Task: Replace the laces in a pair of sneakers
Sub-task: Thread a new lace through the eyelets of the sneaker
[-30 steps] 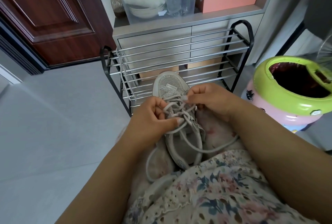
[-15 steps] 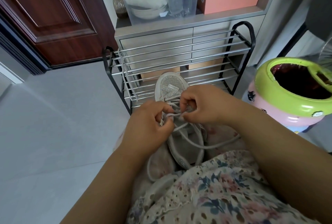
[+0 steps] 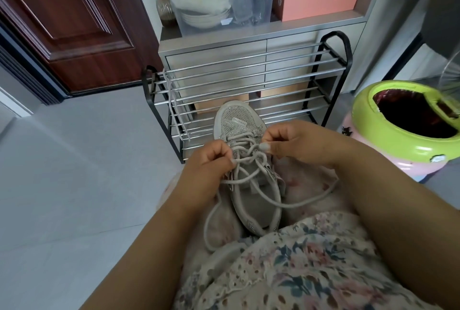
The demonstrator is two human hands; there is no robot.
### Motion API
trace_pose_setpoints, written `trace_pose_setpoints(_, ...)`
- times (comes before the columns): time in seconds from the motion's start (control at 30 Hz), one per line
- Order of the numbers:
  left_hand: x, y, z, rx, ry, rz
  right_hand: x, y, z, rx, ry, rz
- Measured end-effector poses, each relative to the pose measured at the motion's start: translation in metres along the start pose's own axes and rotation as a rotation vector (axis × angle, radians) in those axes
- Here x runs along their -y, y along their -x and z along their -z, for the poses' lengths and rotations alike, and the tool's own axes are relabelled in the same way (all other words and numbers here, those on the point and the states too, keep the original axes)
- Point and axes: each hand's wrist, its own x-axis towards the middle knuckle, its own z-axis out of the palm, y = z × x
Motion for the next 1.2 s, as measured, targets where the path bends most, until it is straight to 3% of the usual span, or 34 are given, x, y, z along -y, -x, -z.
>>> trace_pose_setpoints(0.2,-0.002,0.0,-0.005,-0.033,-0.18,-0.068,0.013,-0.005,-0.014,-0.054,0.256,0.077)
trace_pose_setpoints(0.43,-0.002,0.0,-0.003,-0.043,-0.173,-0.046,0.009,-0.006,-0.01,-0.115,0.289,0.037)
trace_pose_setpoints(0.63,-0.006,0.001,-0.004,-0.172,0.044,0.073,-0.003,0.003,0.006,-0.046,-0.083,0.038)
trace_pose_setpoints(0.87,-0.004,-0.002,-0.011,-0.114,-0.258,-0.049,0.009,-0.005,-0.009,-0.086,0.138,0.057)
trace_pose_setpoints(1.0,-0.004,0.0,-0.01,-0.106,-0.309,-0.099,0.01,-0.009,-0.013,-0.13,0.23,0.062)
trace_pose_setpoints(1.2,-0.005,0.007,-0.007,-0.154,0.119,-0.031,0.002,0.002,0.003,-0.074,-0.051,0.058)
